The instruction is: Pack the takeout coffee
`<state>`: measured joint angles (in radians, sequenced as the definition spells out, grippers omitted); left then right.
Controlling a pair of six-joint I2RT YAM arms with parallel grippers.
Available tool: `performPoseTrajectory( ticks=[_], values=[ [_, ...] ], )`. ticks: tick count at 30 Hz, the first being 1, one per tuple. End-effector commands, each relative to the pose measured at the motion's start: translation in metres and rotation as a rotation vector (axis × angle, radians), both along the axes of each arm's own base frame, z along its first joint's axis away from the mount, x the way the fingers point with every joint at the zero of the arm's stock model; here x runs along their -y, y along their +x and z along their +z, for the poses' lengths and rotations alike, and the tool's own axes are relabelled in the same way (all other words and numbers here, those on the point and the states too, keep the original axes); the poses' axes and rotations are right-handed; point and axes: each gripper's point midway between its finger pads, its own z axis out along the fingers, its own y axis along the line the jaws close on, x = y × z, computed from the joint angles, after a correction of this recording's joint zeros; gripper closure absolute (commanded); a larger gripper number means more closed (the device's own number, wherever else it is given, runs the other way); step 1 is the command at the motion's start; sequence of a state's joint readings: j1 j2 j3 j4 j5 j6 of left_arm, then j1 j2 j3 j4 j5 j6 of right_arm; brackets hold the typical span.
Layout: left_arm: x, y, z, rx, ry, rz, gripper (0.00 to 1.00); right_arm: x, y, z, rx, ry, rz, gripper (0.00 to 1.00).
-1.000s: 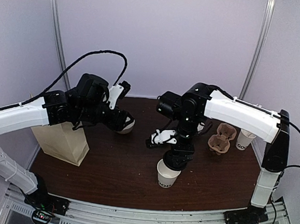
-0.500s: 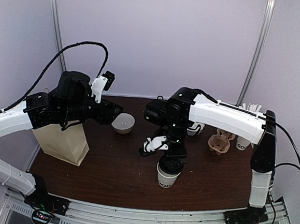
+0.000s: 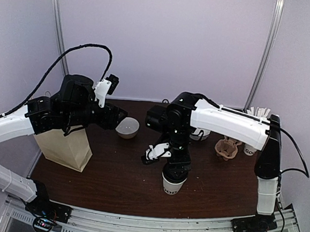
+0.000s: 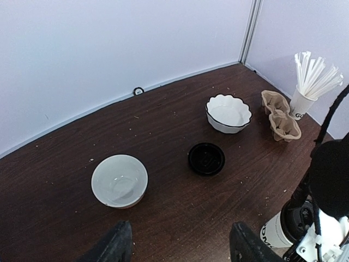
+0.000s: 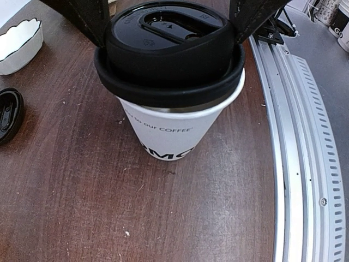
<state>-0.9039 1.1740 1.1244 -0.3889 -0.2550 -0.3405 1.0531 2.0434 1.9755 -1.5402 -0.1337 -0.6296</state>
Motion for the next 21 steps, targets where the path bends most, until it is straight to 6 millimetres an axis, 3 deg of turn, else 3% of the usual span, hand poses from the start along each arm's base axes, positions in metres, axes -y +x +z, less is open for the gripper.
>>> performPoseTrajectory(
  ticks=[1,12,15,17,21],
  values=[
    [-0.003,0.003,0.011,0.033,-0.045,0.019,0.35,-0.005,-0.003,0.004,0.004,0.001,0.014,0.27],
    [-0.004,0.003,0.014,0.041,-0.037,0.019,0.35,-0.001,-0.007,-0.007,0.004,-0.048,0.037,0.24],
    [-0.002,0.003,0.013,0.035,-0.036,0.016,0.35,0.001,-0.006,-0.008,0.012,-0.060,0.038,0.18],
    [-0.001,0.003,0.012,0.031,-0.036,0.014,0.35,0.001,-0.007,-0.004,0.007,-0.052,0.039,0.08],
    [0.000,0.005,0.012,0.031,-0.034,0.011,0.35,0.001,-0.007,0.013,0.032,-0.006,0.041,0.06]
  ],
)
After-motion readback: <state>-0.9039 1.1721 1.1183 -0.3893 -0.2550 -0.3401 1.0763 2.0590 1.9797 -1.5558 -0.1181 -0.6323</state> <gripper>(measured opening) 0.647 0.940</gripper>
